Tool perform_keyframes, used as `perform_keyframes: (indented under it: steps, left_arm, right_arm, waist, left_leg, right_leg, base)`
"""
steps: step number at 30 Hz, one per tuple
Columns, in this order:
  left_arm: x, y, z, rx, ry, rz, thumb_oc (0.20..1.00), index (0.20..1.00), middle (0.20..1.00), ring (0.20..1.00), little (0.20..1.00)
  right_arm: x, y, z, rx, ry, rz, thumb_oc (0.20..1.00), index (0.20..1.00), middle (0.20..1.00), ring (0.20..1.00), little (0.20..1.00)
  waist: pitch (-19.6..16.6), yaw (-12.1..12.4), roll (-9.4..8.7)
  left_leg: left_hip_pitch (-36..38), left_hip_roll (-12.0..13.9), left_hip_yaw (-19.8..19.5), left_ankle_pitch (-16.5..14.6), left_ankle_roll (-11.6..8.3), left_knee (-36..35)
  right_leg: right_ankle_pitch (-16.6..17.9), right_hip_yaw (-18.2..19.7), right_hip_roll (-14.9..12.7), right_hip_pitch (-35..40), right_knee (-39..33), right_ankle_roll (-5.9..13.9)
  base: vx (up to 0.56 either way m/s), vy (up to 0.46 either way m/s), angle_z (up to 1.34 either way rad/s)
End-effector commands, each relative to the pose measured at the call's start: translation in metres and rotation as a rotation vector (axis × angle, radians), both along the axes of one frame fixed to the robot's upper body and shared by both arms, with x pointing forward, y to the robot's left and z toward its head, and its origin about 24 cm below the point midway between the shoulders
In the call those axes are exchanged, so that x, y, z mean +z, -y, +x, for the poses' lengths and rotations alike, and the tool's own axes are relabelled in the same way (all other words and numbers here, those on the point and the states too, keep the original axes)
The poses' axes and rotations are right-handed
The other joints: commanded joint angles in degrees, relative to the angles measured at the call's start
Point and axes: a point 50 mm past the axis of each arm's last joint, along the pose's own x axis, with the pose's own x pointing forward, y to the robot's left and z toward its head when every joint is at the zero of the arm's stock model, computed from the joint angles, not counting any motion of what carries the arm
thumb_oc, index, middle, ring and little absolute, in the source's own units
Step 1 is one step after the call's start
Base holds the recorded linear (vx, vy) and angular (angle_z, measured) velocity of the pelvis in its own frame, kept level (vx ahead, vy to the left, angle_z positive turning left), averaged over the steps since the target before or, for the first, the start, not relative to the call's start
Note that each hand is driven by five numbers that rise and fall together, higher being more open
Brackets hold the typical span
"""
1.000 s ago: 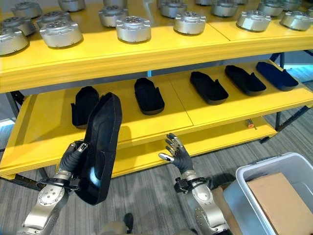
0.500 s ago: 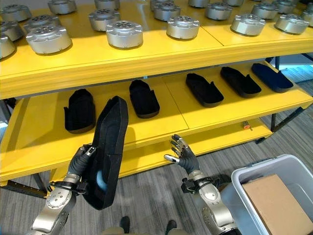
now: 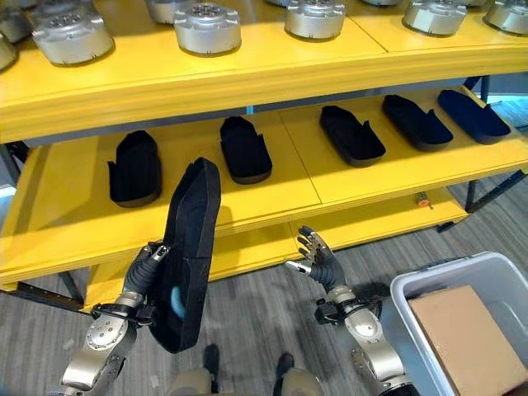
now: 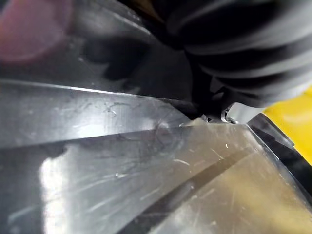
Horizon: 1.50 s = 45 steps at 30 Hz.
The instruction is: Move parts from the plastic box to the shelf.
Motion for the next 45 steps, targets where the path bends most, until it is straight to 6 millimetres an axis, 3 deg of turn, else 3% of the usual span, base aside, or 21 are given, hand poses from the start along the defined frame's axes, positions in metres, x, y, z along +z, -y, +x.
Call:
perform_keyframes:
  steps: [1, 5, 7, 8, 15, 23, 26, 30, 31, 32, 34, 35, 36, 37, 39, 40, 41, 42, 44, 45]
  left_arm:
    - [0.038, 0.003, 0.008, -0.011, 0.197, -0.054, 0.2, 0.2, 0.2, 0.2, 0.2]
    - [0.039, -0.003, 0.007, -0.008, 0.199, -0.021, 0.2, 0.2, 0.2, 0.2, 0.2]
    - [0.04, -0.003, 0.007, -0.012, 0.202, -0.019, 0.2, 0.2, 0.2, 0.2, 0.2]
    - [0.042, -0.005, 0.008, -0.014, 0.209, -0.012, 0.2, 0.2, 0.2, 0.2, 0.2]
    - [0.045, -0.015, 0.009, 0.0, 0.213, 0.054, 0.2, 0.2, 0.2, 0.2, 0.2]
    - [0.041, -0.024, 0.002, 0.033, 0.188, 0.075, 0.2, 0.2, 0.2, 0.2, 0.2]
    - [0.041, -0.024, 0.002, 0.036, 0.186, 0.075, 0.2, 0.2, 0.2, 0.2, 0.2]
    - [0.042, -0.02, 0.002, 0.014, 0.193, 0.079, 0.2, 0.2, 0.2, 0.2, 0.2]
    - [0.044, -0.021, 0.003, 0.009, 0.205, 0.093, 0.2, 0.2, 0.2, 0.2, 0.2]
    - [0.046, -0.02, 0.004, 0.009, 0.214, 0.097, 0.2, 0.2, 0.2, 0.2, 0.2]
    - [0.048, -0.021, 0.005, 0.012, 0.221, 0.099, 0.2, 0.2, 0.2, 0.2, 0.2]
    - [0.049, -0.021, 0.006, 0.017, 0.224, 0.097, 0.2, 0.2, 0.2, 0.2, 0.2]
    - [0.046, -0.021, 0.007, 0.017, 0.216, 0.097, 0.2, 0.2, 0.2, 0.2, 0.2]
    - [0.046, -0.021, 0.007, 0.017, 0.217, 0.097, 0.2, 0.2, 0.2, 0.2, 0.2]
    - [0.045, -0.021, 0.006, 0.028, 0.213, 0.085, 0.2, 0.2, 0.2, 0.2, 0.2]
    - [0.044, -0.023, 0.006, 0.042, 0.211, 0.082, 0.2, 0.2, 0.2, 0.2, 0.2]
    - [0.043, -0.023, 0.006, 0.05, 0.211, 0.077, 0.2, 0.2, 0.2, 0.2, 0.2]
    - [0.042, -0.022, 0.005, 0.043, 0.206, 0.07, 0.2, 0.2, 0.2, 0.2, 0.2]
    - [0.034, -0.019, 0.004, 0.041, 0.178, 0.062, 0.2, 0.2, 0.2, 0.2, 0.2]
    - [0.034, -0.019, 0.003, 0.047, 0.18, 0.041, 0.2, 0.2, 0.2, 0.2, 0.2]
  right_arm:
    - [0.021, -0.004, 0.004, 0.012, 0.115, 0.043, 1.0, 1.0, 1.0, 1.0, 1.0]
    - [0.017, -0.002, -0.001, -0.004, 0.093, 0.056, 1.0, 1.0, 1.0, 1.0, 1.0]
    - [0.016, -0.001, -0.003, -0.003, 0.087, 0.049, 1.0, 1.0, 1.0, 1.0, 1.0]
    - [0.015, 0.003, -0.005, -0.019, 0.084, 0.043, 1.0, 1.0, 1.0, 1.0, 1.0]
    - [0.011, 0.001, -0.008, -0.025, 0.071, 0.058, 1.0, 1.0, 1.0, 1.0, 1.0]
    - [0.009, -0.002, -0.008, 0.003, 0.057, 0.044, 1.0, 1.0, 1.0, 1.0, 1.0]
    - [0.01, -0.002, -0.005, 0.004, 0.068, 0.029, 1.0, 1.0, 1.0, 1.0, 1.0]
    - [0.009, -0.004, -0.003, -0.009, 0.067, 0.029, 1.0, 1.0, 1.0, 1.0, 1.0]
    - [0.01, -0.008, -0.001, 0.001, 0.072, 0.031, 1.0, 1.0, 1.0, 1.0, 1.0]
    - [0.009, -0.012, 0.0, 0.013, 0.07, 0.031, 1.0, 1.0, 1.0, 1.0, 1.0]
    - [0.01, -0.016, 0.003, 0.026, 0.075, 0.035, 1.0, 1.0, 1.0, 1.0, 1.0]
    - [0.012, -0.019, 0.004, 0.04, 0.081, 0.038, 1.0, 1.0, 1.0, 1.0, 1.0]
    - [0.011, -0.022, 0.004, 0.067, 0.078, 0.036, 1.0, 1.0, 1.0, 1.0, 1.0]
    - [0.011, -0.022, 0.005, 0.067, 0.079, 0.036, 1.0, 1.0, 1.0, 1.0, 1.0]
    - [0.013, -0.023, 0.006, 0.092, 0.083, 0.045, 1.0, 1.0, 1.0, 1.0, 1.0]
    - [0.014, -0.024, 0.006, 0.102, 0.088, 0.036, 1.0, 1.0, 1.0, 1.0, 1.0]
    - [0.012, -0.023, 0.005, 0.106, 0.082, 0.029, 1.0, 1.0, 1.0, 1.0, 1.0]
    - [0.012, -0.023, 0.004, 0.1, 0.08, 0.032, 1.0, 1.0, 1.0, 1.0, 1.0]
    - [0.012, -0.019, 0.002, 0.09, 0.08, 0.037, 1.0, 1.0, 1.0, 1.0, 1.0]
    - [0.013, -0.017, 0.001, 0.089, 0.079, 0.04, 1.0, 1.0, 1.0, 1.0, 1.0]
  waist:
    - [-3.7, 0.5, 4.05]
    - [-2.9, 1.0, 2.8]
    - [-2.6, 1.2, 2.55]
    - [-2.1, 1.5, 2.05]
    - [-3.0, 2.9, -0.3]
    - [-4.2, 3.9, -2.1]
    - [-4.4, 4.8, -2.92]
    - [-4.7, 4.8, -3.14]
    - [-4.9, 4.7, -2.65]
    - [-5.0, 4.7, -2.03]
    - [-4.6, 4.9, -1.23]
    - [-4.3, 4.8, -0.4]
    - [-4.0, 4.1, 0.67]
    - [-4.1, 4.1, 0.63]
    - [-3.6, 3.2, 1.0]
    - [-3.7, 3.4, 0.42]
    - [-3.2, 2.8, 0.22]
    - [-3.5, 2.6, 0.02]
    - [-4.3, 1.7, -0.83]
    - [-4.7, 1.8, -1.01]
  left_leg:
    - [7.9, 5.8, 0.0, 11.0, -4.39, -13.9]
    - [5.9, 1.9, 0.6, 3.2, -3.37, -6.1]
    - [5.4, 1.1, 0.3, 1.9, -3.17, -4.3]
    - [4.3, -0.7, 0.1, -0.1, -3.05, -1.7]
    - [2.2, -5.0, -2.0, -2.4, -1.91, 0.2]
    - [2.1, -6.4, -2.6, -2.9, -1.16, 0.1]
    - [0.7, -7.9, -3.6, -4.5, -0.28, 2.5]
    - [0.2, -11.7, -3.3, -6.9, 2.44, 4.0]
    - [1.1, -12.9, -2.7, -6.8, 3.81, 2.6]
    - [2.1, -13.4, -2.2, -6.5, 4.57, 0.8]
    - [2.9, -13.6, -1.6, -5.9, 5.26, -0.7]
    - [3.9, -13.4, -1.2, -5.4, 5.66, -2.1]
    - [6.7, -12.8, -0.4, -4.6, 6.0, -5.8]
    - [6.6, -12.8, -0.4, -4.3, 5.99, -6.0]
    - [8.7, -12.7, 0.2, -2.9, 5.74, -8.9]
    - [9.0, -13.3, 0.9, -2.5, 5.44, -9.8]
    - [9.4, -13.2, 0.2, -2.9, 5.09, -9.3]
    - [9.4, -13.3, -0.4, -2.9, 4.93, -9.0]
    - [9.2, -12.5, -0.7, -2.7, 4.37, -9.2]
    - [9.3, -11.8, 0.0, -2.7, 3.61, -8.9]
  right_leg:
    - [-2.2, 2.2, -1.5, -3.7, 7.1, 5.15]
    - [0.0, 2.3, -6.0, -0.7, 5.2, 7.88]
    - [0.5, 1.8, -7.1, 0.2, 4.5, 8.45]
    - [1.7, 1.2, -8.8, 2.0, 2.7, 9.52]
    - [4.5, -1.6, -11.6, 7.2, -4.2, 10.49]
    - [6.4, -2.7, -11.8, 9.3, -7.3, 10.96]
    - [7.7, -3.2, -12.7, 10.0, -8.1, 11.44]
    - [14.8, -2.2, -15.8, 9.2, -7.6, 12.87]
    - [19.8, -1.2, -17.0, 7.2, -6.5, 12.75]
    - [22.2, -0.7, -17.7, 5.9, -5.2, 12.84]
    - [22.8, -0.9, -17.9, 4.3, -3.2, 12.35]
    - [20.7, -1.9, -17.3, 2.8, -1.2, 11.7]
    - [15.3, -1.4, -12.9, 0.1, 2.3, 10.33]
    - [15.4, -1.4, -12.9, -0.1, 2.3, 10.25]
    - [9.4, -1.6, -5.2, -4.0, 1.5, 8.47]
    - [9.1, -3.8, -4.1, -4.4, -1.8, 8.33]
    - [8.4, -2.8, -2.8, -2.3, -4.3, 7.66]
    - [7.7, -1.3, -3.0, -1.1, -5.2, 7.58]
    - [6.5, 5.2, 0.6, 0.1, -6.1, 6.23]
    - [6.8, 4.8, 0.7, 0.9, -7.8, 6.12]
  base:
    - [0.06, 0.373, 0.33]
    - [0.07, 0.27, 0.16]
    - [0.06, 0.269, 0.06]
    - [0.06, 0.352, 0.18]
    - [0.05, 0.178, 0.25]
    - [0.04, 0.046, 0.09]
    - [0.03, 0.094, 0.05]
    - [0.02, 0.227, 0.21]
    - [0.0, 0.323, 0.1]
    - [0.0, 0.251, 0.03]
    - [-0.02, 0.194, -0.14]
    - [0.0, 0.302, -0.27]
    - [0.02, 0.204, -0.23]
    - [0.06, 0.136, -0.38]
    - [0.04, 0.044, -0.41]
    - [0.05, -0.031, -0.3]
    - [0.06, -0.076, -0.23]
    - [0.09, -0.116, -0.05]
    - [0.1, -0.169, 0.37]
    - [0.11, -0.179, 0.43]
